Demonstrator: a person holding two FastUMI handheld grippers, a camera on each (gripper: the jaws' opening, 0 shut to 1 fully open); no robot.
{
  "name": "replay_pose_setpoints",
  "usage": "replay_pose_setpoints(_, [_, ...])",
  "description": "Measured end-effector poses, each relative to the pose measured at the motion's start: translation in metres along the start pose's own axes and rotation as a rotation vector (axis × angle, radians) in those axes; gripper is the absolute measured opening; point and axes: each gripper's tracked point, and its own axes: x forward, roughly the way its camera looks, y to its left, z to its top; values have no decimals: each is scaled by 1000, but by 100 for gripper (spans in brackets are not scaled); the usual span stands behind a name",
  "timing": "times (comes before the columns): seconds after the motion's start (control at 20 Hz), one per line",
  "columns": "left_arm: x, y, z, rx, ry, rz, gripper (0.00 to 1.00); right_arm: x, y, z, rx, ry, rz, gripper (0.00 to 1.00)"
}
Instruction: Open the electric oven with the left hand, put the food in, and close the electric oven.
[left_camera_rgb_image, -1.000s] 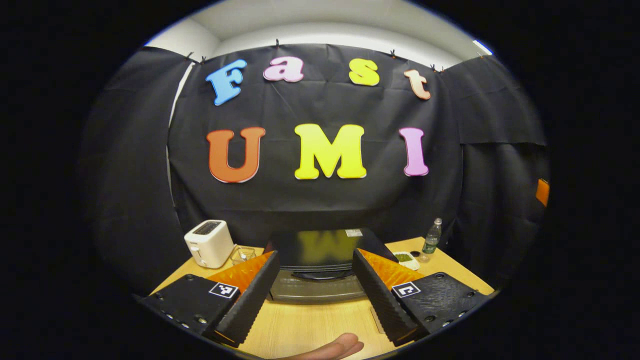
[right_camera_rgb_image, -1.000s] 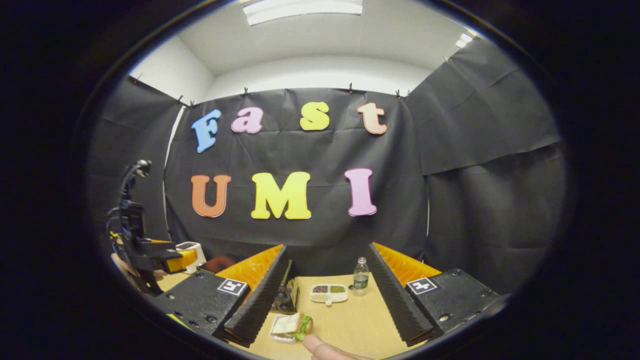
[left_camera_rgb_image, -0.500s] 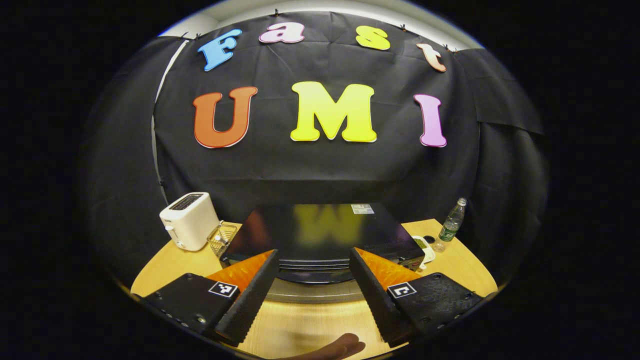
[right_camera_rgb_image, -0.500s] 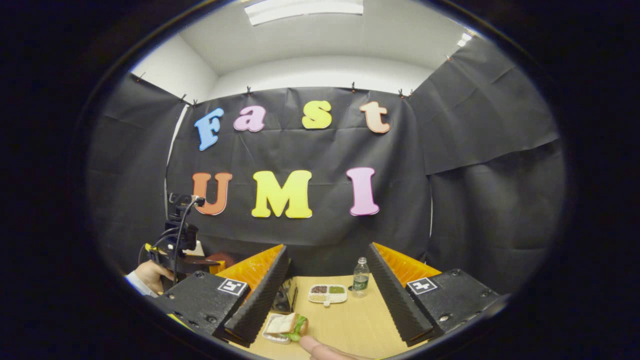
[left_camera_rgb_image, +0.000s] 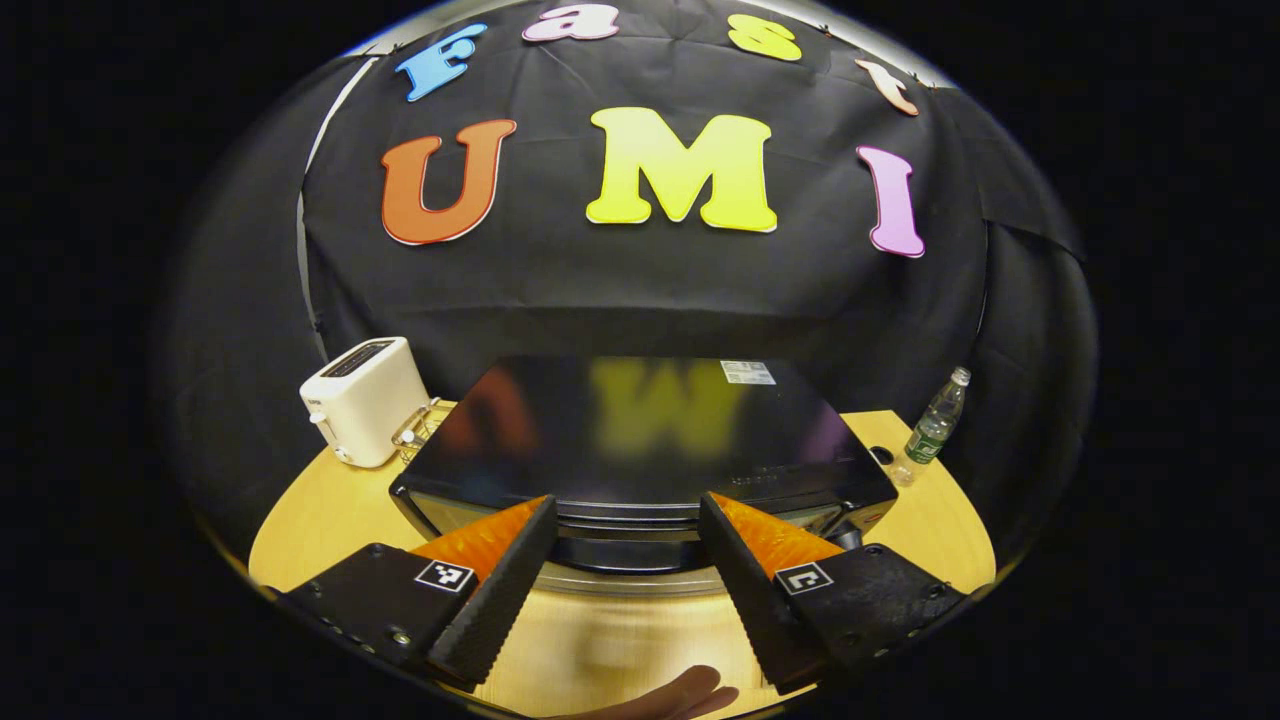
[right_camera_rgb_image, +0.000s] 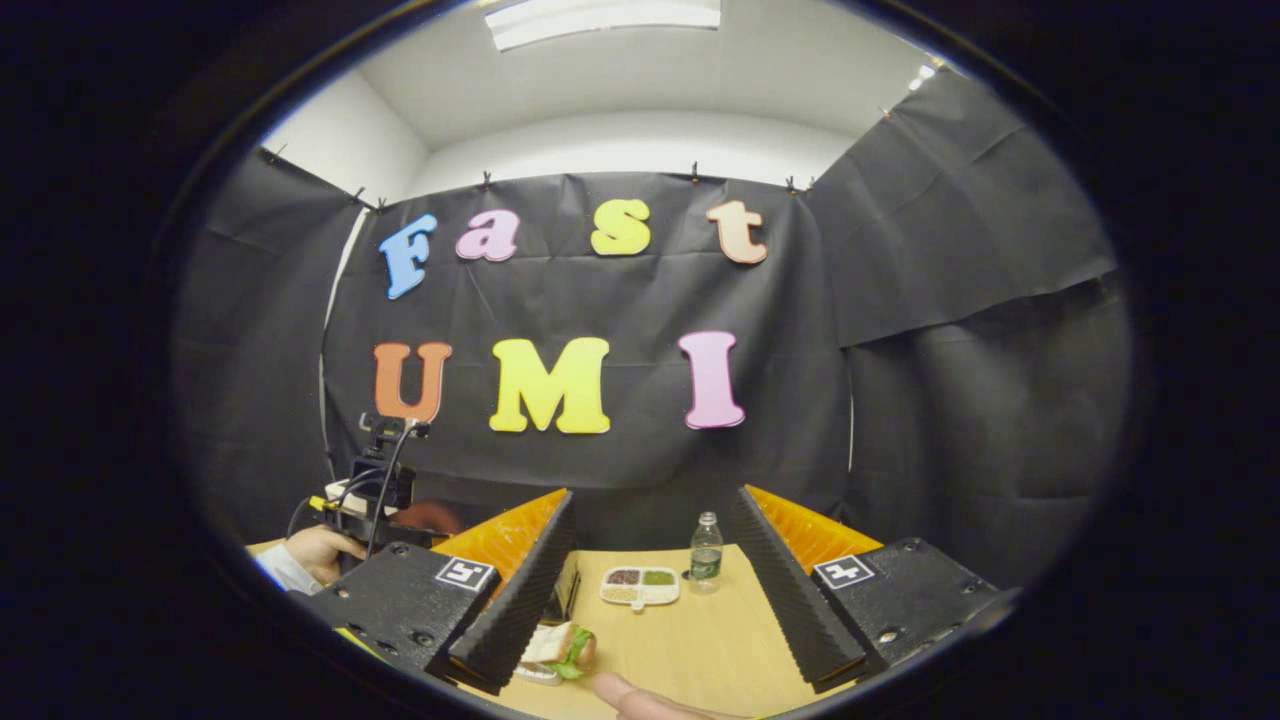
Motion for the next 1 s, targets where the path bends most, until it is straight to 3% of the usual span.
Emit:
replay_pose_setpoints(0.3, [1, -8, -7, 31, 15, -26, 95, -2, 1, -3, -8, 13, 1, 100])
replay_pose_setpoints(0.35, [1, -10, -8, 33, 17, -28, 82, -4, 1, -2, -9, 15, 4, 100])
replay_pose_setpoints(0.4, [-2, -11, -10, 47, 25, -28, 96, -6, 2, -3, -10, 17, 6, 100])
replay_pose_setpoints(1.0, [-54, -9, -57, 55, 34, -35, 97, -42, -8, 14, 6, -8, -21, 100])
